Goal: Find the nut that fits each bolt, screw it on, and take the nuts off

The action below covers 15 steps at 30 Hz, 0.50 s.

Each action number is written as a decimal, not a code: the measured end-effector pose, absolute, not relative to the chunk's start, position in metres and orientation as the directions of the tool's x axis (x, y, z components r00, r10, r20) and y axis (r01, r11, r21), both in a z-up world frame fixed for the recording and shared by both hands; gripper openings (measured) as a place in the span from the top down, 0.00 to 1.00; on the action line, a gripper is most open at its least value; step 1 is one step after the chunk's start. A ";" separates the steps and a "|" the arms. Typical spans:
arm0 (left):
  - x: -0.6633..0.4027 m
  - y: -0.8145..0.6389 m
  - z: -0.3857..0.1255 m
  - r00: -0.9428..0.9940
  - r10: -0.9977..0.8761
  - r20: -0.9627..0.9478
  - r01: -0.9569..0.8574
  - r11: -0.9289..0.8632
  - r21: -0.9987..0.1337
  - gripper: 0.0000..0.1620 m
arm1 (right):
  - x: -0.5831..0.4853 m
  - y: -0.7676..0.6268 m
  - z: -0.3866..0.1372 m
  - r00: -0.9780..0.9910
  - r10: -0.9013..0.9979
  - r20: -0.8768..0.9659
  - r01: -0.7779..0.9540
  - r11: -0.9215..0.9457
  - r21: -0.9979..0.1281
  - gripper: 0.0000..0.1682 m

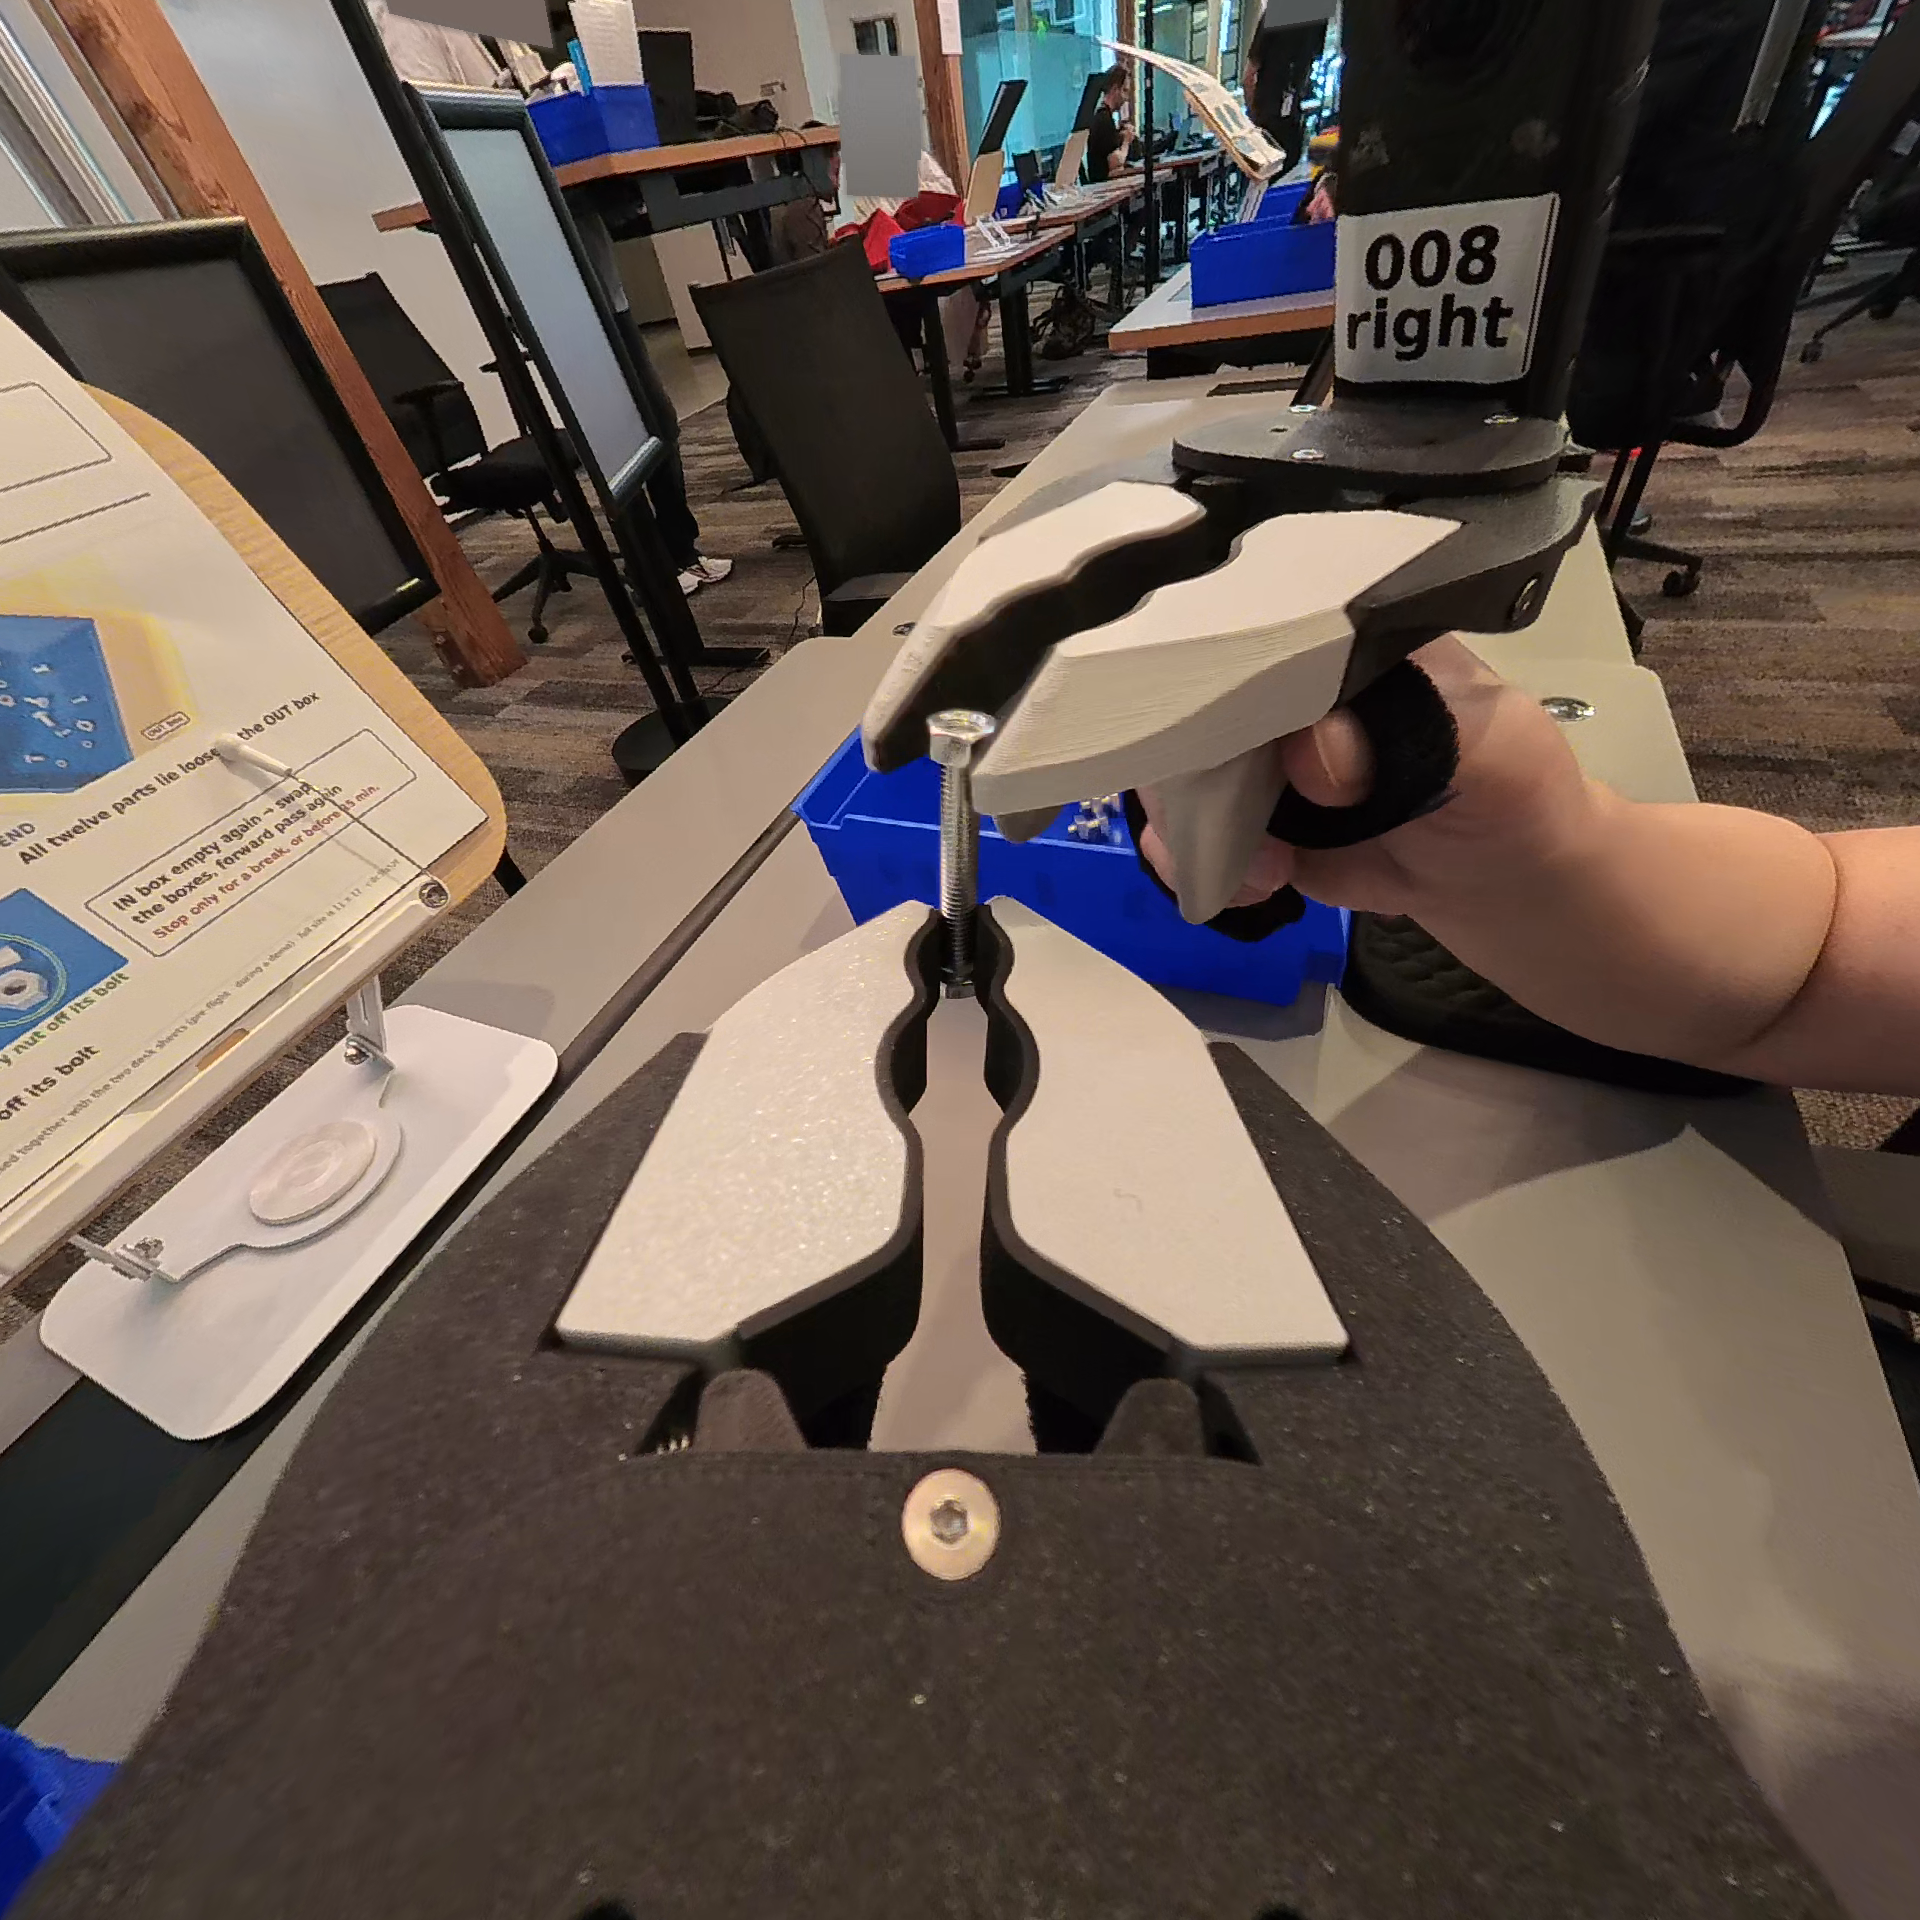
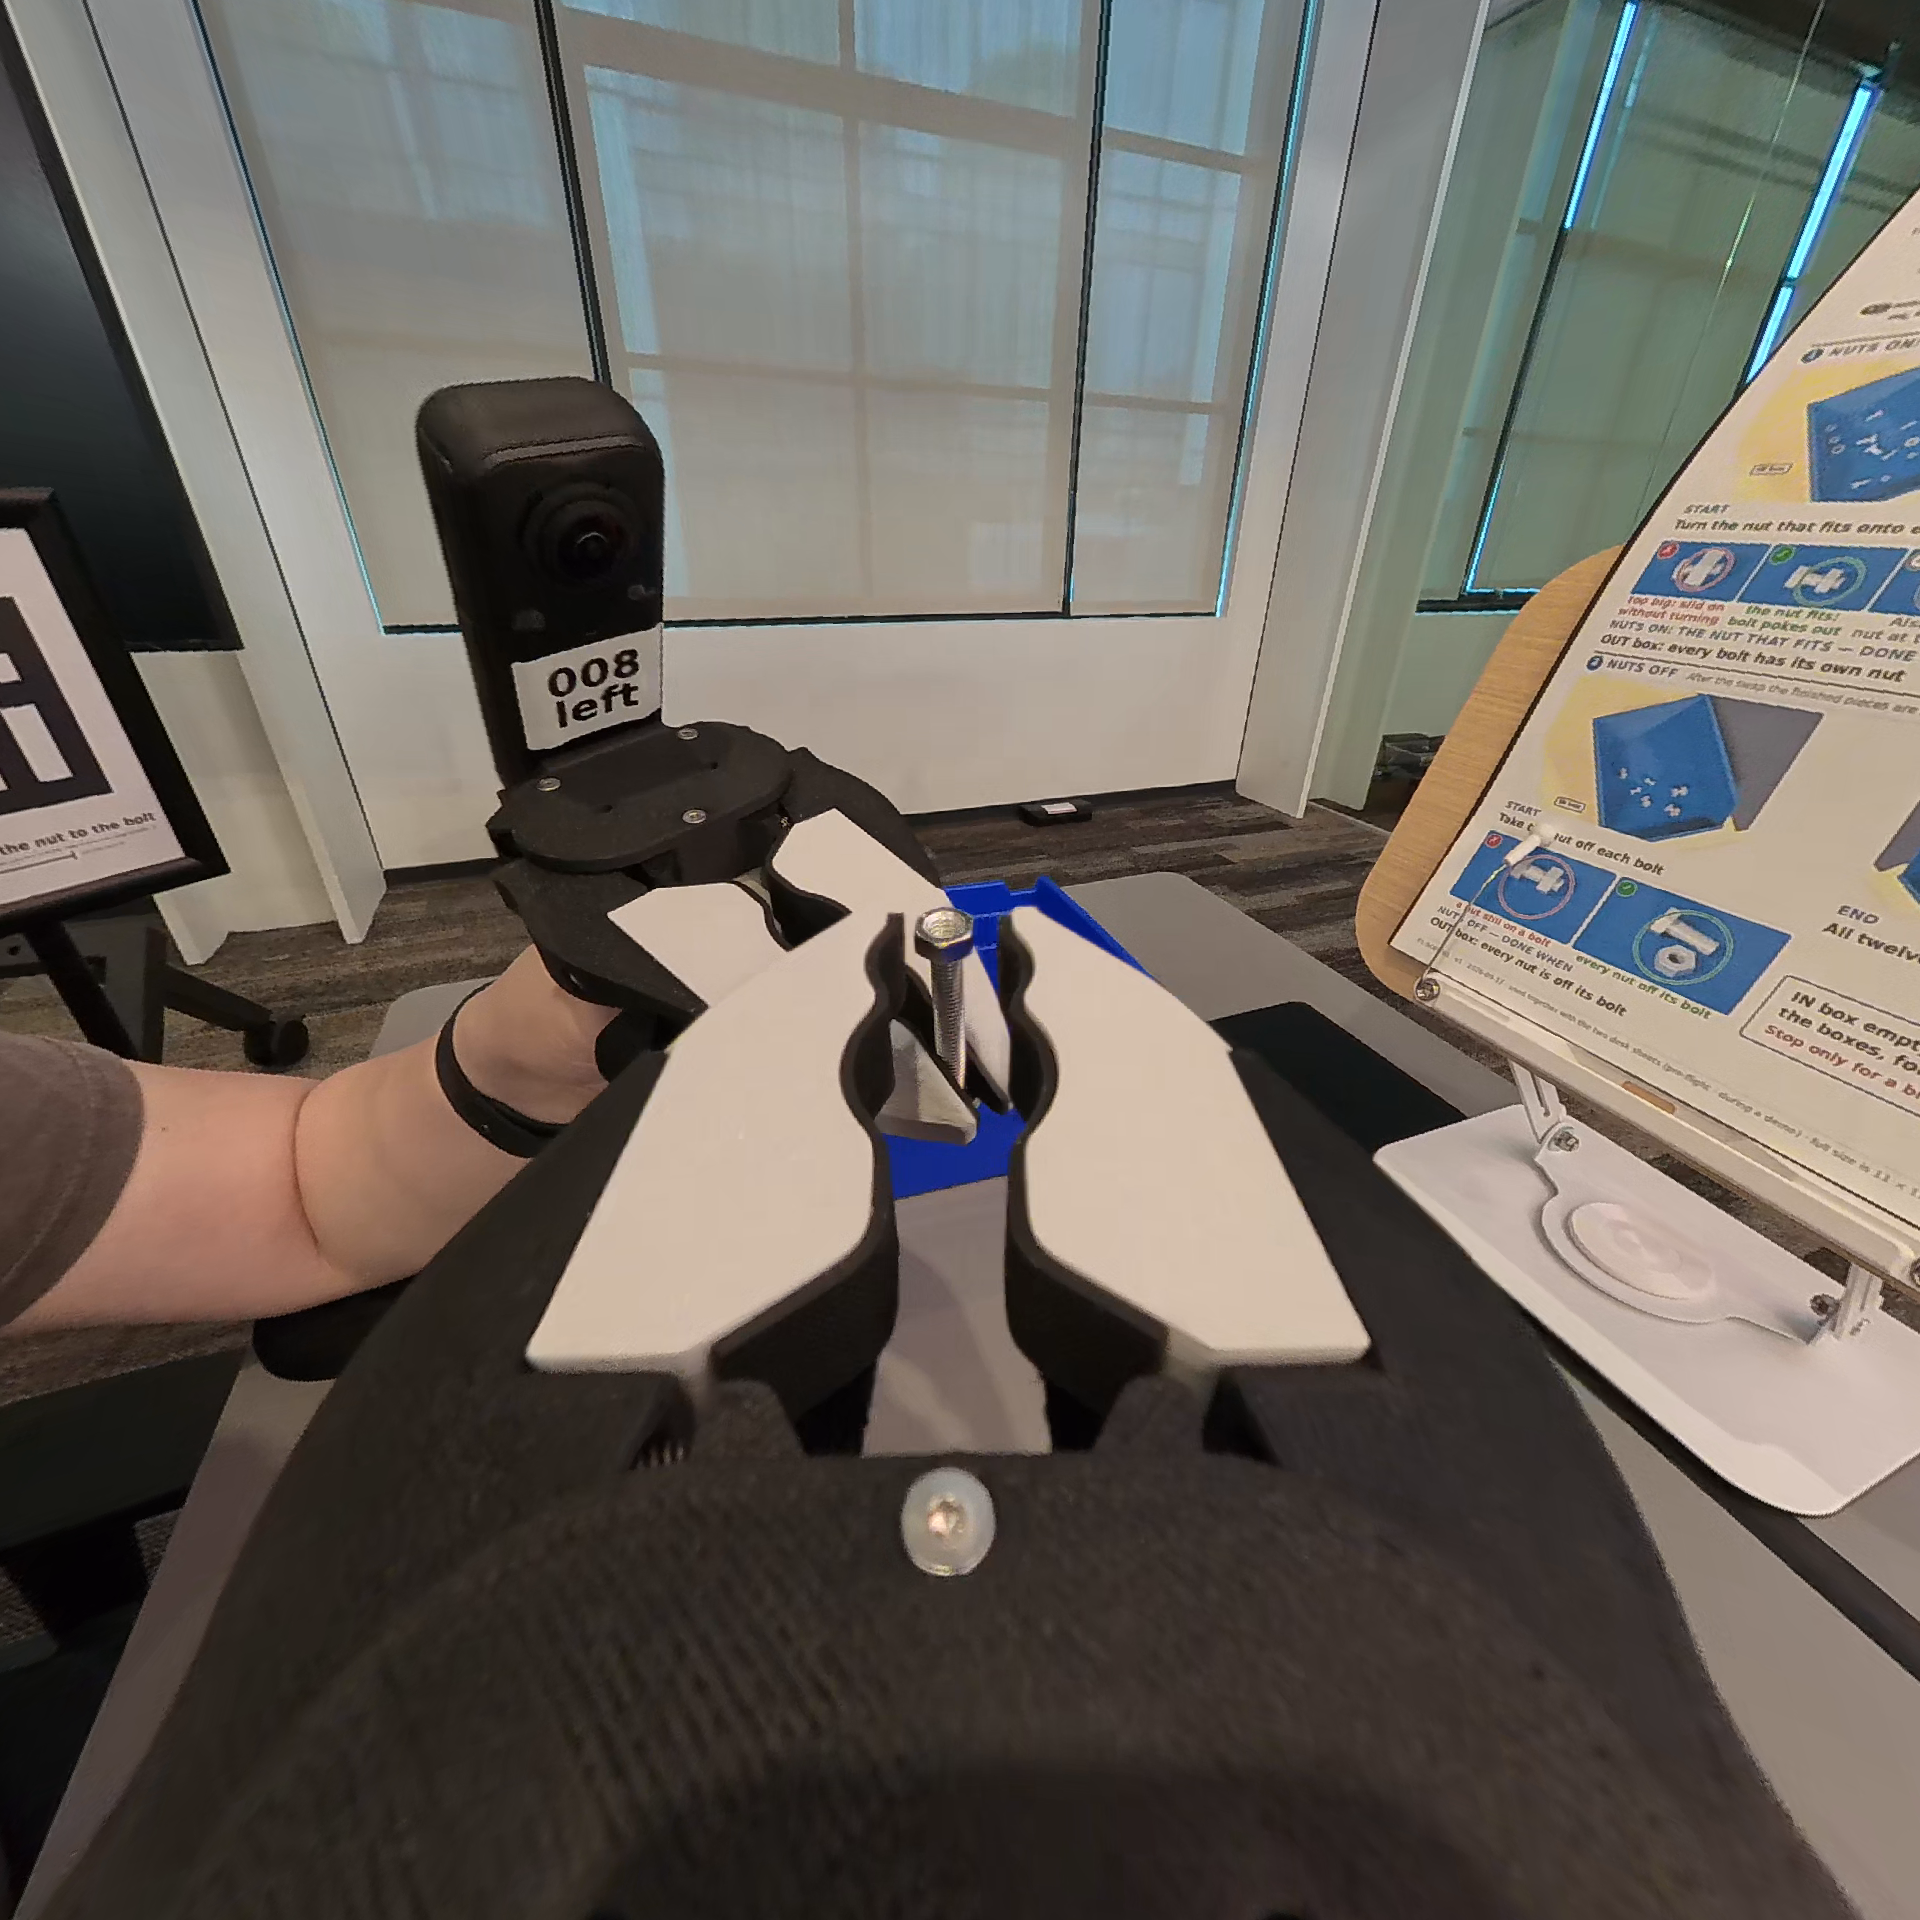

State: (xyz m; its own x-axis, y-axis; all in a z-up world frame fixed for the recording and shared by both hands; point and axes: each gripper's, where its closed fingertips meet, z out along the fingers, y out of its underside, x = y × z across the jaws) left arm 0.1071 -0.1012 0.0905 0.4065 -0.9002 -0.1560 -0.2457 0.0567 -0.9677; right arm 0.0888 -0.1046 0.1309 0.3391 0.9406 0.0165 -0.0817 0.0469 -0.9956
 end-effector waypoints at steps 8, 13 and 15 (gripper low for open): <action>0.114 -0.125 0.097 0.230 -0.969 -0.086 -0.186 0.042 -0.982 0.97 | 0.095 -0.132 0.146 0.141 0.979 0.148 -0.079 0.160 -0.984 0.69; 0.122 -0.155 0.102 0.035 -0.999 -0.040 -0.132 0.035 -0.991 0.97 | 0.097 -0.154 0.144 -0.036 0.978 0.206 -0.124 0.200 -0.972 0.74; 0.124 -0.165 0.102 -0.028 -0.999 -0.027 -0.125 0.031 -0.992 0.97 | 0.100 -0.162 0.147 -0.094 0.973 0.211 -0.173 0.193 -0.966 0.75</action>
